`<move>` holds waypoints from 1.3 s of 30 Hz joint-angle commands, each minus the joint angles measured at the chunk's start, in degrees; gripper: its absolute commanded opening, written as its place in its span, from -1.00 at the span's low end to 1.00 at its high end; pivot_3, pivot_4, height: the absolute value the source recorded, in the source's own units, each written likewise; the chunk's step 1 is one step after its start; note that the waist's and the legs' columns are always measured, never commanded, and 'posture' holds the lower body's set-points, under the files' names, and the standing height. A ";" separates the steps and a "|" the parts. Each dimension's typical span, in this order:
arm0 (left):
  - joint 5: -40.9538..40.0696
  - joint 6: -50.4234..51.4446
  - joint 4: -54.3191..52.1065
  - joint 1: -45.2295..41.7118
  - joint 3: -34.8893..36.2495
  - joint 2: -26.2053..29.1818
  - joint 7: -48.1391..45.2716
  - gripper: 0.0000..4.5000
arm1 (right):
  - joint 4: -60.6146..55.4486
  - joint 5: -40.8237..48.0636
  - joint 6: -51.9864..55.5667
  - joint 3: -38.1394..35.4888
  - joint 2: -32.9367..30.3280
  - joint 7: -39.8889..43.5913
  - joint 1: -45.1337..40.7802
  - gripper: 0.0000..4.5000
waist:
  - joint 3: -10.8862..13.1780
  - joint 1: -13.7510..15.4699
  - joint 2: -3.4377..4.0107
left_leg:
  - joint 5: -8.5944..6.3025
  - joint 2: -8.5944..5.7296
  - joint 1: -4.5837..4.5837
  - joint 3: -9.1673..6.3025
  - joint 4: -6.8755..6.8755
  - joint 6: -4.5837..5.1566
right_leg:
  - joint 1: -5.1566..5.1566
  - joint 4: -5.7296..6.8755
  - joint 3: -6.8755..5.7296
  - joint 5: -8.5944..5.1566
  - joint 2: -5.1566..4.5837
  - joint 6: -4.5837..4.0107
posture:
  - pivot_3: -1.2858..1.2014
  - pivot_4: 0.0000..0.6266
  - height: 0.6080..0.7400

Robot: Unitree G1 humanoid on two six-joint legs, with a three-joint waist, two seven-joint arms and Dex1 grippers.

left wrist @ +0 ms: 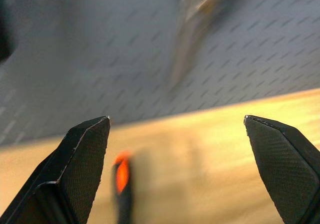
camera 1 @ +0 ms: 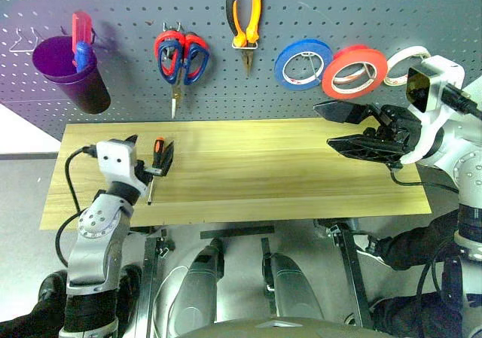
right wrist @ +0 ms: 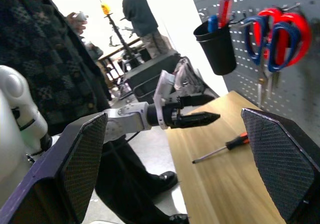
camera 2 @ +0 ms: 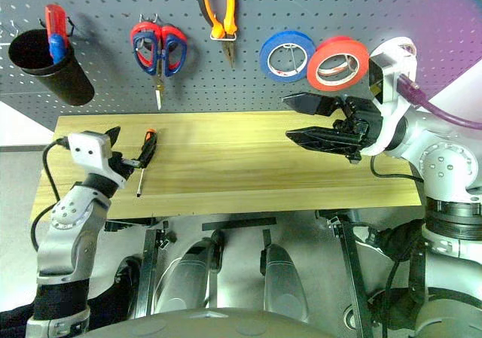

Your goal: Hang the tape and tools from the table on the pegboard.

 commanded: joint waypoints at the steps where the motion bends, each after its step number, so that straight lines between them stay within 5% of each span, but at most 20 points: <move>1: -0.81 3.25 -0.39 0.44 1.40 0.14 1.53 0.99 | -2.65 0.45 -1.05 0.67 0.53 2.42 0.16 1.00 | 0.00 0.19 0.00 | 0.00 0.00 0.00 0.00 0.00 0.00 | 0.00 0.00 0.01 0.00 0.00 0.00 | 0.04 -0.02 1.00; 16: 0.01 18.28 8.73 -7.18 0.82 2.57 5.98 0.99 | -4.89 -1.20 -1.11 2.88 -0.77 5.28 0.93 1.00 | 0.00 -0.02 0.00 | -0.06 -0.02 0.00 0.01 -0.01 0.10 | -0.03 0.00 0.05 0.00 -0.02 0.00 | 0.00 0.06 1.00; 39: 2.68 18.64 26.62 -19.41 -2.63 2.07 4.84 0.99 | -8.59 -0.25 -0.03 1.54 -2.74 2.48 4.68 1.00 | 0.01 -0.39 -0.01 | -0.11 -0.02 -0.01 0.04 -0.01 0.17 | -0.02 -0.02 0.07 0.00 -0.06 0.00 | -0.04 0.16 1.00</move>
